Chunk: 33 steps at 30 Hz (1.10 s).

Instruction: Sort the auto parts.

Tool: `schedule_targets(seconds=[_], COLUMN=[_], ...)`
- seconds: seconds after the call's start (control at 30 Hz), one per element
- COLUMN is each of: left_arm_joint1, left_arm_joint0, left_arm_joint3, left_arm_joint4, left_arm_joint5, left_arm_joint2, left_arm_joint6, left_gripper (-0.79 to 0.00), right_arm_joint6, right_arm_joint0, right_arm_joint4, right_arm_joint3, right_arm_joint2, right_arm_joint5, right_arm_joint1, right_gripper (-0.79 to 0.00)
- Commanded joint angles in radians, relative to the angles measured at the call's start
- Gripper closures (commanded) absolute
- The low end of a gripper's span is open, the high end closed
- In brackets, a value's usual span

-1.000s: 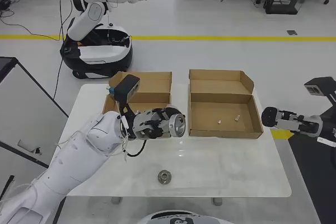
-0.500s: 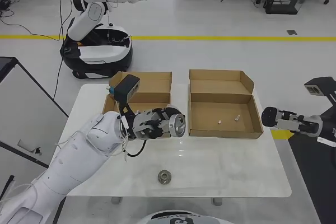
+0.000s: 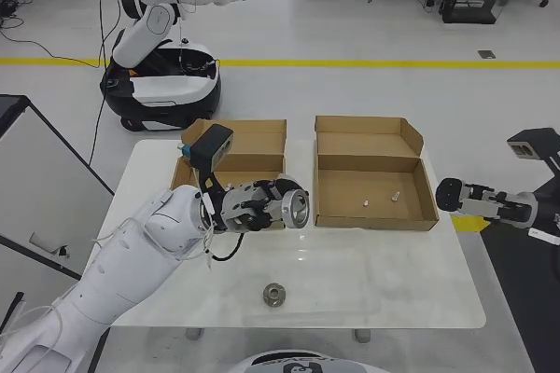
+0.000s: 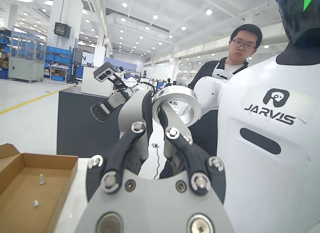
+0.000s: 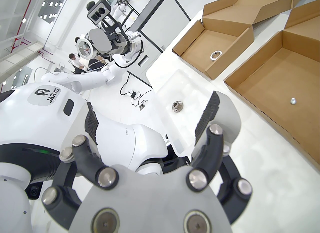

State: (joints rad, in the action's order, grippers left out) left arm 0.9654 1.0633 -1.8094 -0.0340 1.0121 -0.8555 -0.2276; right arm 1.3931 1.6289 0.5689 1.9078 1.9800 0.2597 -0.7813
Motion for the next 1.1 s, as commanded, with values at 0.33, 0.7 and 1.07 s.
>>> schedule_targets(seconds=[0.33, 0.7, 1.07], left_arm_joint1=[0.041, 0.109, 0.213], left_arm_joint0=[0.052, 0.137, 0.234], left_arm_joint3=[-0.125, -0.166, -0.138], left_arm_joint4=[-0.324, -0.526, -0.800], left_arm_joint5=[0.000, 0.000, 0.000], left_arm_joint2=[-0.043, -0.163, -0.298], left_arm_joint6=[0.015, -0.217, -0.580], left_gripper=[0.000, 0.000, 0.000], right_arm_joint6=[0.000, 0.000, 0.000], right_arm_joint0=[0.000, 0.000, 0.000], right_arm_joint4=[0.000, 0.000, 0.000], right_arm_joint3=[0.000, 0.000, 0.000], right_arm_joint2=[0.000, 0.000, 0.000], right_arm_joint5=[0.000, 0.000, 0.000], right_arm_joint1=[0.000, 0.000, 0.000], right_gripper=[-0.785, -0.785, -0.785])
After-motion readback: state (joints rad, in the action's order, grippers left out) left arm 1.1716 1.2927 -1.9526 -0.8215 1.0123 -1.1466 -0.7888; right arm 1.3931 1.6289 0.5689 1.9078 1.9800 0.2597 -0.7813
